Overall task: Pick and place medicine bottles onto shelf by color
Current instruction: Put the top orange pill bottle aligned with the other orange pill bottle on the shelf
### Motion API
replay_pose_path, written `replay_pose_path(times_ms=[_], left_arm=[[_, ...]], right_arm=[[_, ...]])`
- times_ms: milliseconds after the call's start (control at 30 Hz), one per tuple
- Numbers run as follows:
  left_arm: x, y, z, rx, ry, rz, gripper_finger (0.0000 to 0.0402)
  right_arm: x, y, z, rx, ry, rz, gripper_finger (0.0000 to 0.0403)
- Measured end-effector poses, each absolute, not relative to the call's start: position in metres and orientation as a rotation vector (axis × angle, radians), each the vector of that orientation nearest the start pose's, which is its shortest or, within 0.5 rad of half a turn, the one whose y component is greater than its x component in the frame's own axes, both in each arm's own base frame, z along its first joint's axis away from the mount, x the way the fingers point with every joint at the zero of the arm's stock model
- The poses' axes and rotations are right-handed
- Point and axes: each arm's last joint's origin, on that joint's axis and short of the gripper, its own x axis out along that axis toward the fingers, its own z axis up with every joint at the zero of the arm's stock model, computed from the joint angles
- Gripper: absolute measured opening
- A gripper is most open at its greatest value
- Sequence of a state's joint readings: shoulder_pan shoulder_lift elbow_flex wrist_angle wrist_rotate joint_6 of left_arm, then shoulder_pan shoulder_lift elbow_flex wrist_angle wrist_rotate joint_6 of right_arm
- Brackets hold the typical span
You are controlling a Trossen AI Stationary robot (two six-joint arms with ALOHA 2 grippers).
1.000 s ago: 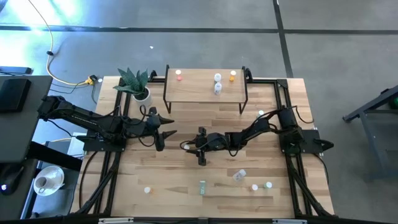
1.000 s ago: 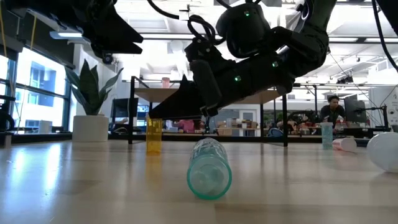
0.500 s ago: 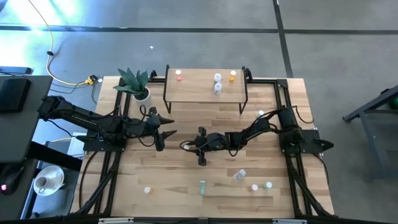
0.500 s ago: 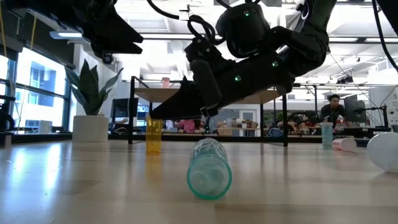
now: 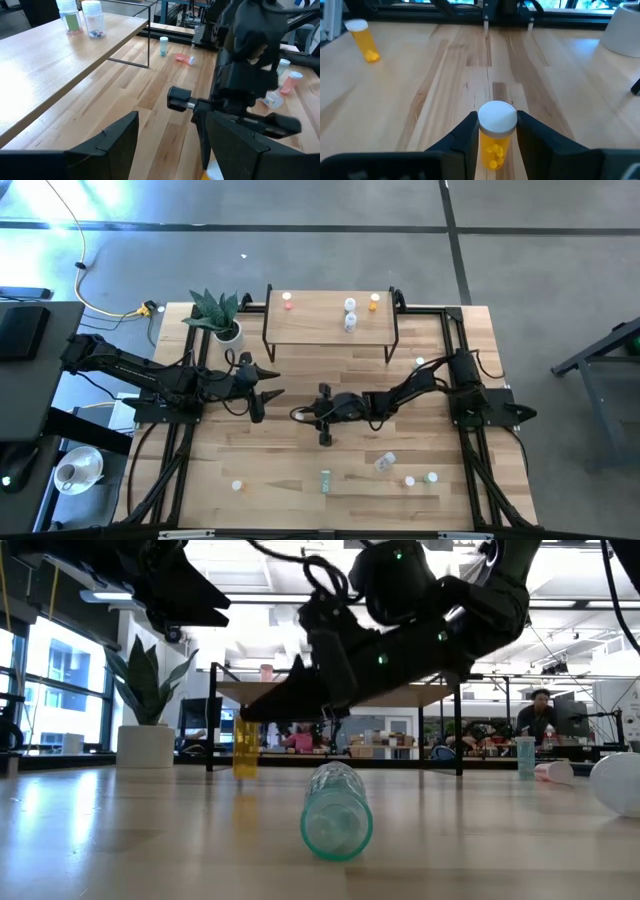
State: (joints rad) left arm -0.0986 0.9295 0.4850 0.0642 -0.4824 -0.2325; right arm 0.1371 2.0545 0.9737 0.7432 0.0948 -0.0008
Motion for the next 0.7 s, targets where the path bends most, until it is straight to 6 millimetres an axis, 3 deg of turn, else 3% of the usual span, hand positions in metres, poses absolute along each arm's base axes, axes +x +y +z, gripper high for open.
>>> replay_pose_path(times_ms=[400, 700], left_arm=[[0.196, -0.006, 0.228, -0.113, 0.335, 0.42, 0.0223], [0.195, -0.006, 0.228, -0.112, 0.339, 0.421, 0.0223]], right_arm=[[0.385, 0.049, 0.187, -0.132, 0.24, -0.004, 0.0103], [0.357, 0.041, 0.252, -0.27, 0.176, -0.116, 0.0103]])
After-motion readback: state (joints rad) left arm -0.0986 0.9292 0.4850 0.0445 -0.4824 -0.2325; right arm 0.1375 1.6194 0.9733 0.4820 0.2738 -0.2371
